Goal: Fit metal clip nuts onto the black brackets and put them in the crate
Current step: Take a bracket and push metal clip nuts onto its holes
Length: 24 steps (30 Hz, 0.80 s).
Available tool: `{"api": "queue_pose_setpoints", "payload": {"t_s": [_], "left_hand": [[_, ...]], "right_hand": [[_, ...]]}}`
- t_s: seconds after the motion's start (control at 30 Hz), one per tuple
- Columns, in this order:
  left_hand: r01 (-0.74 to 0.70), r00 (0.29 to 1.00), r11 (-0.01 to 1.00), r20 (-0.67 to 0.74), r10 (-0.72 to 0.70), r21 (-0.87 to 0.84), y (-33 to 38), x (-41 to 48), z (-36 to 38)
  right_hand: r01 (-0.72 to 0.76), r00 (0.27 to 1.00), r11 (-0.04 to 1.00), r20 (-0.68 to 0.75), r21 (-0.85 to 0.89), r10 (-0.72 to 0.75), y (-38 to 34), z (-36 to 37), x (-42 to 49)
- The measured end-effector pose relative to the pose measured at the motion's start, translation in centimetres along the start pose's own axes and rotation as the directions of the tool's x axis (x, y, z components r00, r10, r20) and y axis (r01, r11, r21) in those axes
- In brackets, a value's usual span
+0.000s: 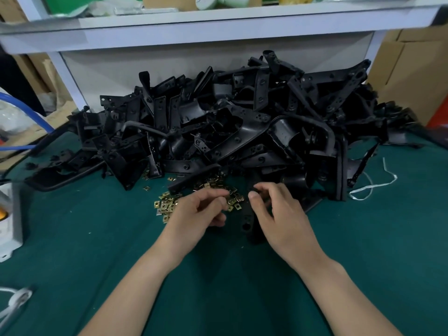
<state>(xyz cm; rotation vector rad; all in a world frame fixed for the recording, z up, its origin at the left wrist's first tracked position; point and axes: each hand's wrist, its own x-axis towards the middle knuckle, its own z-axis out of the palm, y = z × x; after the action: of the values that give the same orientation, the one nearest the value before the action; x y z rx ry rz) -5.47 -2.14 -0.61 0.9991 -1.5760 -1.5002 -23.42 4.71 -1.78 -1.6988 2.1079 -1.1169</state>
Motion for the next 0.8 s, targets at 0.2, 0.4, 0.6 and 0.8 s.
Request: {"api": "queue_pose_setpoints", "payload": {"t_s": [0.2,0.4,0.6,0.8], "left_hand": [[0.027,0.996,0.995,0.083,-0.019,-0.092,0.23,-0.16,0.08],[-0.039,0.996,0.997,0.077,0.045,-0.072,0.47,-0.18,-0.03],[-0.084,0.994,0.996,0.077,0.084,0.001,0.57,-0.36,0.01],[-0.046,0.998,0.992,0.039,0.051,-0.119,0.73,-0.38,0.52]], "right_hand": [[0.058,0.998,0.998,0.036,-0.024,-0.057,-0.05,-0.25,-0.38],[0.100,0.991,0.980,0.067,0.174,-0.113,-0.50,-0.62,-0.42],[0.143,0.986,0.978,0.059,0.155,-0.153,-0.71,-0.45,-0.37],[0.176,0.983,0.977,0.033,0.120,-0.181,-0.83,-0.42,-0.37]]}}
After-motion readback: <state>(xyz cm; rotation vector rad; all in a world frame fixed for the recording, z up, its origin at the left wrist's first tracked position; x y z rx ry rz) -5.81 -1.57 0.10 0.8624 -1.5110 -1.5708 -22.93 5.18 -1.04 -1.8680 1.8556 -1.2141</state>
